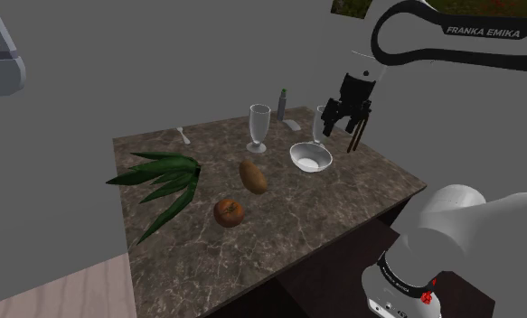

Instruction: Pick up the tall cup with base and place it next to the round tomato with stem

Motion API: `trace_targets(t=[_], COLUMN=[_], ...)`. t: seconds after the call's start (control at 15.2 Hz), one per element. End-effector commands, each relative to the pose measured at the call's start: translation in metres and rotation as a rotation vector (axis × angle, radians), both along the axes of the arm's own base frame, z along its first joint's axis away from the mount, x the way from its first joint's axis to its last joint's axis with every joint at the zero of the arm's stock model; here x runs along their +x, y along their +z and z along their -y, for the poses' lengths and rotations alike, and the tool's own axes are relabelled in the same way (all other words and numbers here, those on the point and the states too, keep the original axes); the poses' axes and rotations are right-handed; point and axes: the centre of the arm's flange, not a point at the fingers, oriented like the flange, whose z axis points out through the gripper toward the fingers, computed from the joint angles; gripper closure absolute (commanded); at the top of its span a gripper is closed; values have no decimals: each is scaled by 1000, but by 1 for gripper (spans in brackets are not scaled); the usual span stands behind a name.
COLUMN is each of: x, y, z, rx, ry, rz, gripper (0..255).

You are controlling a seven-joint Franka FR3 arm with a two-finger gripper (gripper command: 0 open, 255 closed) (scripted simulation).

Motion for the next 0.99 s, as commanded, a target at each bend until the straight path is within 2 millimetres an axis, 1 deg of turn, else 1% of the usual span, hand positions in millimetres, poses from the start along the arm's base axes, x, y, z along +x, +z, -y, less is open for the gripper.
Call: trace_targets(t=[0.0, 0.92], x=[0, 116], y=[0, -48], z=[0, 130], rx=[0, -40], ry=[0, 11], rz=[0, -5], gripper=[0, 0])
